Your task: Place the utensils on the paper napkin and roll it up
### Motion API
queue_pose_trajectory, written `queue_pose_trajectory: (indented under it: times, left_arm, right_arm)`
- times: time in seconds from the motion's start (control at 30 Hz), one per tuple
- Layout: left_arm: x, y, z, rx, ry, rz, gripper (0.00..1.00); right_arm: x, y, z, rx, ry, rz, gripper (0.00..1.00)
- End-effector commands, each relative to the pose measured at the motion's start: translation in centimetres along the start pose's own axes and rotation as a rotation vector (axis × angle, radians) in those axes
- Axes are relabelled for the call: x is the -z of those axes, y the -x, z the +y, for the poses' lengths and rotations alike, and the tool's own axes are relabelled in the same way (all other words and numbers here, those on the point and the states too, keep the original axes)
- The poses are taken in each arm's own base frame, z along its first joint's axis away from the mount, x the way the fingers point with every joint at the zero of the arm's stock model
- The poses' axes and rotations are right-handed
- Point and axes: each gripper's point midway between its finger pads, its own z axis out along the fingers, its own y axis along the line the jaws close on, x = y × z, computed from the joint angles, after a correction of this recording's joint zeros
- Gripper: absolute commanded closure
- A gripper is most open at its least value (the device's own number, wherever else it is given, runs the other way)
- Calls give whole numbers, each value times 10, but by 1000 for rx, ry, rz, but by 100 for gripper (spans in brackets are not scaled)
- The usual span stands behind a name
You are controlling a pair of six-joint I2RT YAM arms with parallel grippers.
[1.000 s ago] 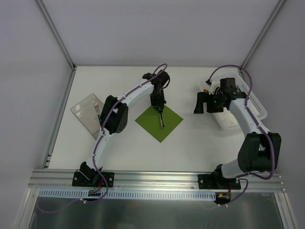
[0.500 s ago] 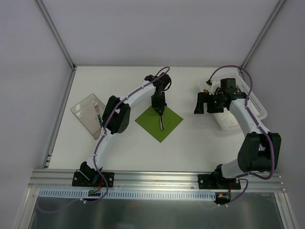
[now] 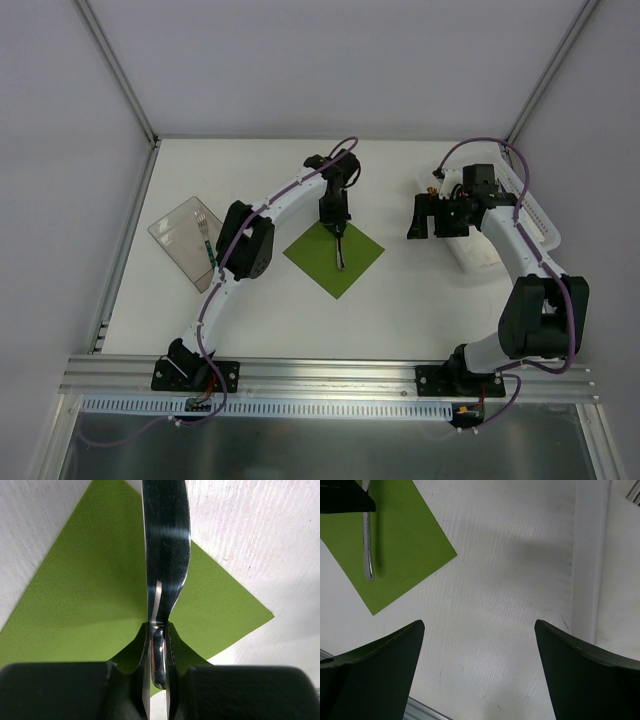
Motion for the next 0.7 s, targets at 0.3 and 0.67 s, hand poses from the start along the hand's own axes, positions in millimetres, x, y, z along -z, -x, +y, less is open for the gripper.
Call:
queue_pose_trajectory:
  times: [0.3, 0.67]
  left_arm:
    - [6, 0, 8, 26, 31, 5, 100]
    - [7, 3, 22, 63, 57, 3, 100]
  right_arm:
    - [-2, 2, 0, -20, 19, -4, 3]
    - [-4, 2, -1, -25, 24, 1, 3]
